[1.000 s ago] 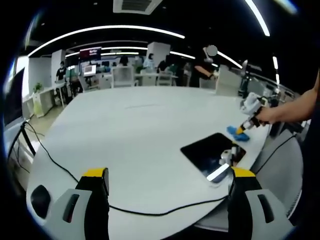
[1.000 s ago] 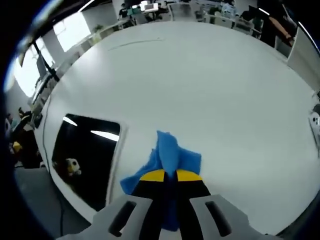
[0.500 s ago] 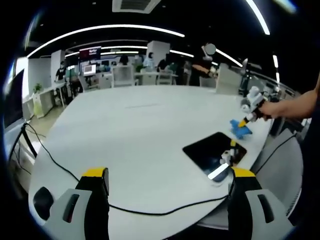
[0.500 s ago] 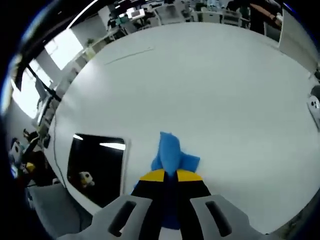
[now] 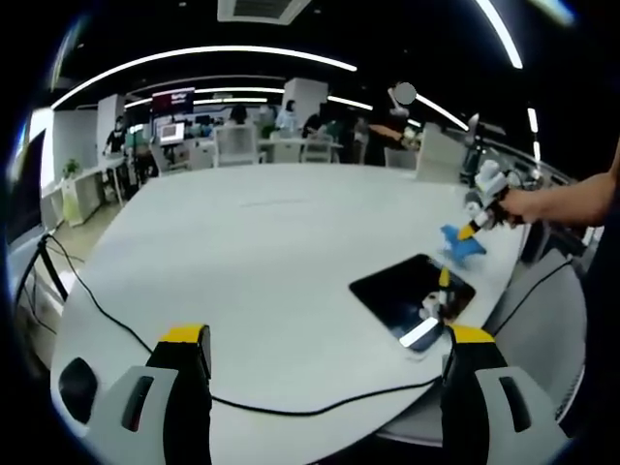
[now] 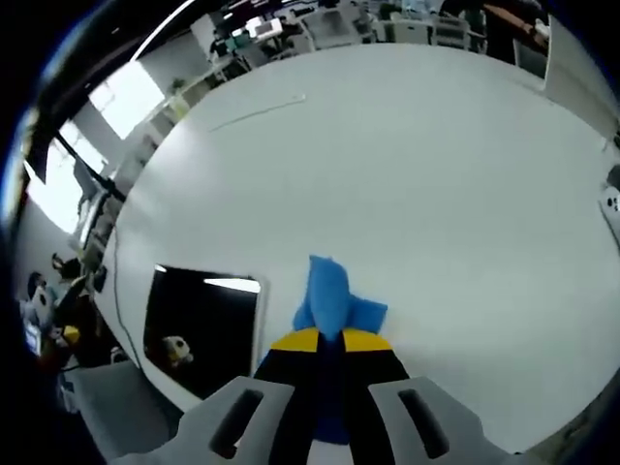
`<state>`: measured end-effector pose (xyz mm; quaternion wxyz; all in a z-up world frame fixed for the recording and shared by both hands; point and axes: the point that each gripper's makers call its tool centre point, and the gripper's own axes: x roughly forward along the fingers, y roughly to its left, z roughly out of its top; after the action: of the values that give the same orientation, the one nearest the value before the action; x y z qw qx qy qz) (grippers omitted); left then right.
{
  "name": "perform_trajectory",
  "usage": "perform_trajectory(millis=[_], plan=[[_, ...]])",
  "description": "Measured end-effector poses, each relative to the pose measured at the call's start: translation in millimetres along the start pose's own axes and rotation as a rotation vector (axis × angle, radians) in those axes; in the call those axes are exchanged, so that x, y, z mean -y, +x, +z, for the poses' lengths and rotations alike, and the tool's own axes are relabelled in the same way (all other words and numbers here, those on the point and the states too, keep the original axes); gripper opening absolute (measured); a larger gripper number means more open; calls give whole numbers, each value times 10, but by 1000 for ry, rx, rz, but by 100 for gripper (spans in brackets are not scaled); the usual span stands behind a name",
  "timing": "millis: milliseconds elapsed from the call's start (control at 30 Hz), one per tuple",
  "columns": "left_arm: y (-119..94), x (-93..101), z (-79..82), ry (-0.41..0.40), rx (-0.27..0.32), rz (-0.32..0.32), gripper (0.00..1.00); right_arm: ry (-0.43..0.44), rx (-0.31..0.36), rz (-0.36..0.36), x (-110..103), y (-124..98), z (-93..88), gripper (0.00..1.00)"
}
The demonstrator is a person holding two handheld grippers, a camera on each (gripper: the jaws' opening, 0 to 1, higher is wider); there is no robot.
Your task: Wipe the mirror surface with the cleaning cloth until all visible marks leave the cleaned area.
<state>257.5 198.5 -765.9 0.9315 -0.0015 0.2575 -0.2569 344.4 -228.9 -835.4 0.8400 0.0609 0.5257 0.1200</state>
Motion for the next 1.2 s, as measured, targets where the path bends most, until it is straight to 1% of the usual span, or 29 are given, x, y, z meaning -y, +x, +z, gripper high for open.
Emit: perform_trajectory(millis=[167,200,267,367,400,633,900,1067,1100,1167,1200], plan=[[0,-2,-5,-3,2,2,100,-48,-6,33,-182,44,79,2],[3,-4,-12,-1,1,1,100,-50,-15,48,-225,64,79,2],[4,7,-17,-1,1,0,100,-44,-2,38,-266,101,141,1],[1,22,-9,-1,4,0,100,-49,-5,77,-421,138,176,2],[0,21,-11,-1,4,1,100,-54,-11,92,-470,145,168,2],[-36,17,-28,-6,3,10,100,-50,-29,105,-619,275,172,2],[-84,-12,-69,-12,-2,22,100,-53,-55,91,-709,429,141,1],[-85,-3,-70,-16,-1,24,100,-61,-82,77,-749,537,85,1],[-81,-2,-72,-16,-1,23,100,-66,-91,74,-753,561,64,1],[-77,7,-80,-16,-4,21,100,-91,-122,56,-753,630,-38,1],[-77,10,-82,-15,-5,20,100,-100,-125,50,-761,658,-81,1]])
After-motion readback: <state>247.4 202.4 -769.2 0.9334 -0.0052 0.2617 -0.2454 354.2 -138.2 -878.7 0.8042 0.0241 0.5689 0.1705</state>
